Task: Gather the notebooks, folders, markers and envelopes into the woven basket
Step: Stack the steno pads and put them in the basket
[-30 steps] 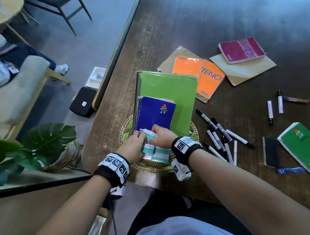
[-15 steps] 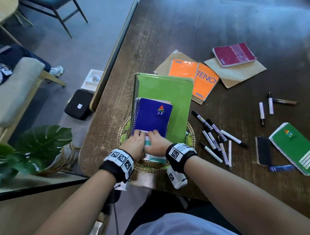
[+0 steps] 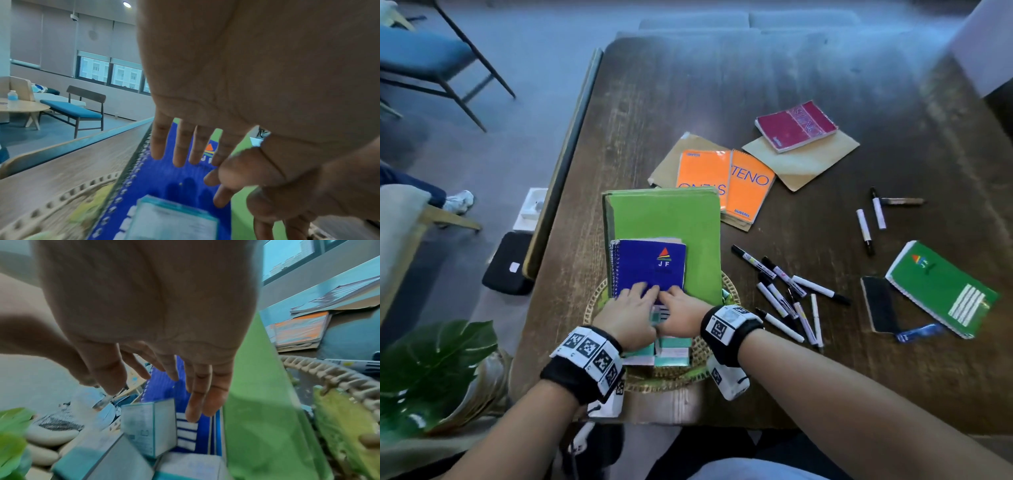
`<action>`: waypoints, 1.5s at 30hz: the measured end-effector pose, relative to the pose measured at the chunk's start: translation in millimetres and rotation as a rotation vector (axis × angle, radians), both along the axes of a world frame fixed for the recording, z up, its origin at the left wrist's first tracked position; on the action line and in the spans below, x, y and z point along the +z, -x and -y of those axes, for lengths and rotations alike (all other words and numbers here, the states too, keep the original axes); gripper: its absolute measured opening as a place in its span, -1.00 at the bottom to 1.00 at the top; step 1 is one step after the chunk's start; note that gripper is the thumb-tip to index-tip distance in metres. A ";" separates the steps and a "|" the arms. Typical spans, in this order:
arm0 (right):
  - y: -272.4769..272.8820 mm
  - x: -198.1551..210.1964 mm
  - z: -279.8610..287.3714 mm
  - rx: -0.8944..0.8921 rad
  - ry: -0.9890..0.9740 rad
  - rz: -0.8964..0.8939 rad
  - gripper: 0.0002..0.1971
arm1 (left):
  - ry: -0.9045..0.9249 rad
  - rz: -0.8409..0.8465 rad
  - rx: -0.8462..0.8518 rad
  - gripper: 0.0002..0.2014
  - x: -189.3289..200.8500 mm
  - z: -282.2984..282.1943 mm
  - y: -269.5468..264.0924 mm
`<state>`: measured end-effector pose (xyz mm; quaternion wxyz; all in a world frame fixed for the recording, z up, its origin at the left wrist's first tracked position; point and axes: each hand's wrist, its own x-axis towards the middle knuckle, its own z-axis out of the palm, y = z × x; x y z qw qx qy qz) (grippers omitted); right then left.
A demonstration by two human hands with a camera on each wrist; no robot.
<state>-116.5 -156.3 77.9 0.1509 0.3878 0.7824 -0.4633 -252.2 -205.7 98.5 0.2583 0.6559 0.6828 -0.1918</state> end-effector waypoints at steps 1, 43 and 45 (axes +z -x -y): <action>-6.0 0.8 -6.4 -0.033 0.008 -0.006 -0.27 | -0.035 0.012 -0.009 -0.28 3.5 -8.2 -6.4; -200.5 -122.9 -354.3 -1.045 0.189 -0.103 -0.76 | -0.394 0.003 0.842 -0.40 -145.4 -358.1 -170.8; -204.9 -125.3 -354.5 -1.006 0.182 -0.067 -0.94 | -0.262 -0.048 1.008 -0.23 -141.0 -355.8 -166.2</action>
